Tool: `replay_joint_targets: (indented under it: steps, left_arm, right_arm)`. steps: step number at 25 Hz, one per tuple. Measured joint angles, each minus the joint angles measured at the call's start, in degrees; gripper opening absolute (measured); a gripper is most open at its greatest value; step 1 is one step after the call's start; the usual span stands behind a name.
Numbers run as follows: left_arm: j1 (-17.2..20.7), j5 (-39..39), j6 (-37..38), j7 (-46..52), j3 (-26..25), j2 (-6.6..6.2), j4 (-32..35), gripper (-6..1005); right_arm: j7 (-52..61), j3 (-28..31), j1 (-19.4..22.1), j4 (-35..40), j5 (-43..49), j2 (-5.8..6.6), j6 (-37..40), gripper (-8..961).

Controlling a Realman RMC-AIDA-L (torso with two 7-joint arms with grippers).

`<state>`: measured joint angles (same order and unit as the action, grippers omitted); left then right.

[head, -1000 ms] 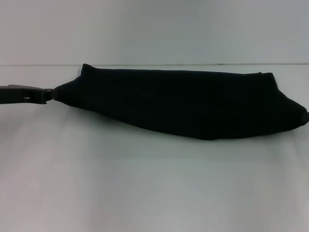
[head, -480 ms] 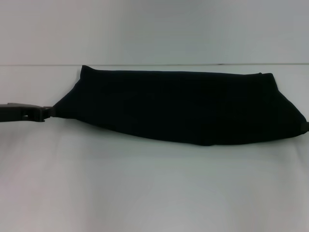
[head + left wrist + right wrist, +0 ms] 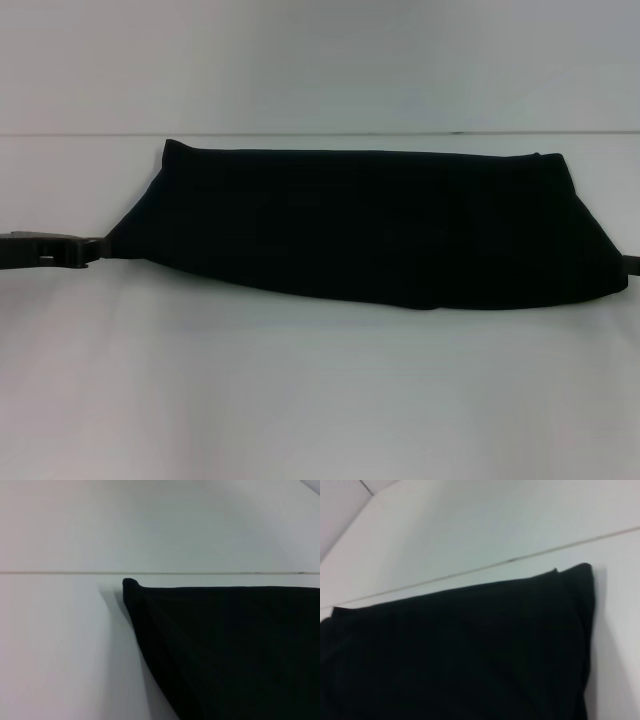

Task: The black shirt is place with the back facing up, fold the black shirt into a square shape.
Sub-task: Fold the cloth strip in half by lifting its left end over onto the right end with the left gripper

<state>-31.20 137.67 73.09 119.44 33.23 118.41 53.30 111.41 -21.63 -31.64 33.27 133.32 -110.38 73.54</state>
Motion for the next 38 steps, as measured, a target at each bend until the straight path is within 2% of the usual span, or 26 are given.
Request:
replay_joint_targets:
  steps: [2,9,11,16,20,25,28,36,38]
  left_arm:
    - [-0.2,0.2,0.9,1.2,-0.1,-0.21,0.0,74]
    - [0.2,0.4,2.5,3.3,-2.4,-0.29,0.5,114]
    - [0.2,0.1,5.2,3.4,-6.1,-0.7,0.6,177]
    - [-0.2,-0.1,11.8,5.1,-10.7,-1.62,-0.6,351]
    - [-0.4,0.7,13.7,11.6,-10.5,-1.84,-3.1,544]
    - [-2.0,1.7,15.5,19.5,-10.3,-2.6,-6.5,657]
    - [-3.1,1.8,15.5,24.2,-10.5,-3.28,-10.9,725]
    - [-3.6,1.7,13.3,35.4,-10.9,-3.37,-14.9,908]
    - [-3.4,1.5,12.5,37.4,-12.1,-3.36,-16.3,909]
  right_arm:
    - [-0.9,1.4,0.1,0.1,-0.4,0.17,1.9,61]
    - [-5.4,4.5,1.6,0.1,-7.5,0.4,11.7,416]
    - [-5.6,4.5,1.5,0.1,-8.5,0.15,13.0,500]
    - [-5.3,4.5,0.2,-0.3,-8.8,-0.16,13.0,678]
    - [-5.0,4.2,-1.5,-0.5,-8.8,-0.2,12.7,703]
    - [-5.0,3.3,-3.7,-0.5,-8.6,-0.19,12.6,734]
    - [-5.3,1.8,-4.8,-0.5,-8.6,-0.19,12.5,748]
    - [-8.0,-2.4,-7.8,0.1,-8.7,-0.15,12.4,754]
    - [-9.5,-3.3,-8.3,0.2,-8.7,-0.05,12.5,756]
